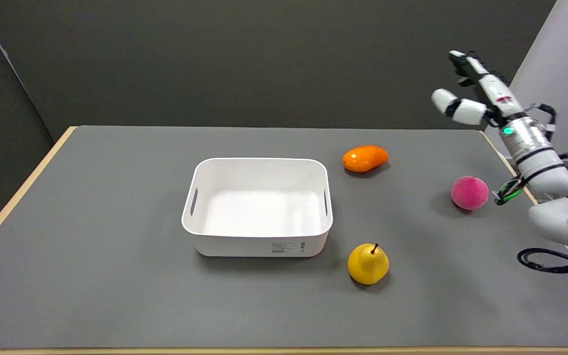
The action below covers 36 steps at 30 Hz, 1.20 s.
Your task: Pick up mango.
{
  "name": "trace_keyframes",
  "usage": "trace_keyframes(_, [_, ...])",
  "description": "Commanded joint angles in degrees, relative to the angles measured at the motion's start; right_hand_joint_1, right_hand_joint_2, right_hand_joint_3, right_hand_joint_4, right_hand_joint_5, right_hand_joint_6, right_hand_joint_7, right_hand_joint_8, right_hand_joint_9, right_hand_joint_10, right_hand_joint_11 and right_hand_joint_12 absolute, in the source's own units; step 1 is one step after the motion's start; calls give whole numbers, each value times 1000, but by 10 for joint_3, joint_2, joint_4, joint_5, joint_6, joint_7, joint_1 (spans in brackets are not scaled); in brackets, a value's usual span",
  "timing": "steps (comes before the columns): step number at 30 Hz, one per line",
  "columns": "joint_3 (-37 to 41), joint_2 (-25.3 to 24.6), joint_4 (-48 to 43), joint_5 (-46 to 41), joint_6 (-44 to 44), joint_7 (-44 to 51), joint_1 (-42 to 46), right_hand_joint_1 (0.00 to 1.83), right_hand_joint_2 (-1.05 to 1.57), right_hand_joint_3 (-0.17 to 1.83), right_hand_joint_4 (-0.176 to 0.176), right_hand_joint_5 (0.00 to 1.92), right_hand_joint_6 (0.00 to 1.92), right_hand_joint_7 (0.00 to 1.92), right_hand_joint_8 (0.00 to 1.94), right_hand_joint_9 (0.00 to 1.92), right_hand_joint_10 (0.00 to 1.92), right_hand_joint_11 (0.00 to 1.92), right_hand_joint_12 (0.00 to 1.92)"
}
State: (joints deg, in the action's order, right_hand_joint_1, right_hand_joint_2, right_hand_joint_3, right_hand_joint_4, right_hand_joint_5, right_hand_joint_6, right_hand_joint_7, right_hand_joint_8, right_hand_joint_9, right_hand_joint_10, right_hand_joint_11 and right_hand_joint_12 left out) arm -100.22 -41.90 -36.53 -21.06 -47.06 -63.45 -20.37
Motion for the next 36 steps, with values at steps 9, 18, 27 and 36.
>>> trace_keyframes(9, [-230, 43, -299, 247, 383, 45, -65, 406, 490, 859, 31, -1, -1, -1, -1, -1, 85, -1, 909])
trace_keyframes(18, [-296, 39, -323, 244, 485, 66, -97, 445, 464, 848, 41, -1, -1, -1, -1, -1, -1, -1, 753])
trace_keyframes(27, [-348, 9, -243, 242, 496, 112, -153, 507, 477, 787, 68, -1, -1, -1, -1, -1, -1, -1, 598])
trace_keyframes(36, [-385, -7, -170, 237, 448, 112, -186, 536, 525, 665, 66, -1, -1, -1, -1, -1, -1, -1, 490])
